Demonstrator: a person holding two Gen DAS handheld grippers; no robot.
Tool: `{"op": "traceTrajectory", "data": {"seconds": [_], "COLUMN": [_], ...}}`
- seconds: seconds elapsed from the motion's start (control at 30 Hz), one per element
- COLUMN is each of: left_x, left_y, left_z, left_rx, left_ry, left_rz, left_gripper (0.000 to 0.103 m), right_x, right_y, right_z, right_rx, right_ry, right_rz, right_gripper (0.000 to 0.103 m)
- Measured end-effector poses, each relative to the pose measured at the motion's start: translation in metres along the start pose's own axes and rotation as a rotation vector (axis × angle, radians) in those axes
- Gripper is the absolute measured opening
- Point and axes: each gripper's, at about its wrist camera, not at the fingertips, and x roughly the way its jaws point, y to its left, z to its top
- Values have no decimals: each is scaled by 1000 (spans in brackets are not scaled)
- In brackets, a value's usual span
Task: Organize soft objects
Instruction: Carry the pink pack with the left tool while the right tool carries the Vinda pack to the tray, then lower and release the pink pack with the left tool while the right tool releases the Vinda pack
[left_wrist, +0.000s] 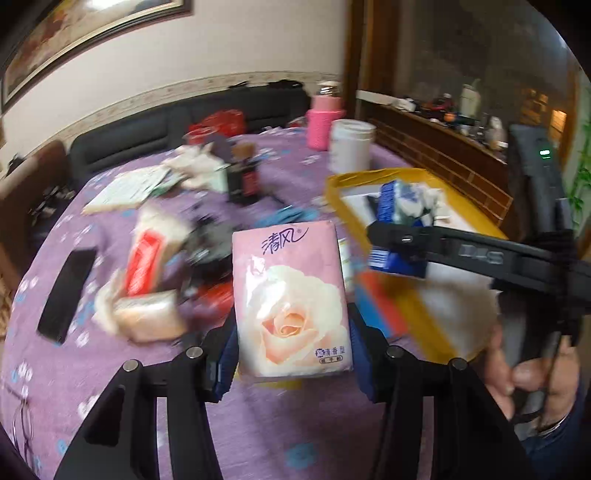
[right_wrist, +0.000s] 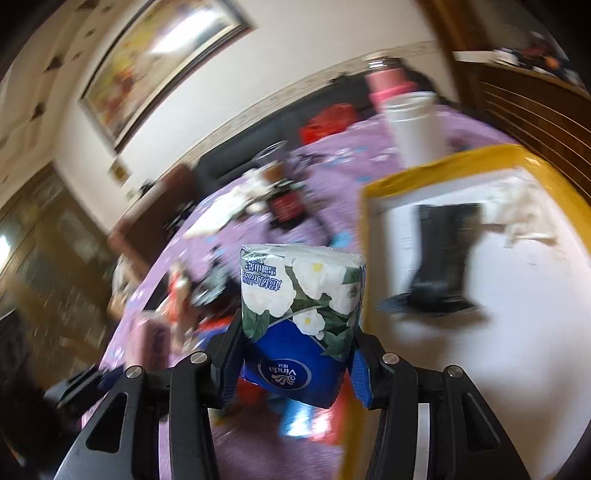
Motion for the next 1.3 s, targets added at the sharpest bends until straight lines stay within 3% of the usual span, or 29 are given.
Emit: {"op": "traceTrajectory", "data": {"seconds": [0.3, 0.53, 0.83, 1.3], "left_x": [45, 87, 111, 113], "left_y": [-69, -109, -126, -124], "left_z": [30, 38, 28, 27], "left_rx": [75, 106, 142, 144], "left_ry": [62, 121, 158, 153], "left_rz": [-112, -187, -229, -235], "left_gripper": [51, 51, 51, 52], "right_x": [-39, -53, -52, -43], "right_y": [-73, -112, -116, -118], "right_z": [18, 20, 19, 19], "right_rx": [248, 374, 372, 367], "right_ry": [-146, -167, -142, -95], "right_rz": [-222, -325, -345, -357], "right_gripper": [53, 54, 54, 55]}}
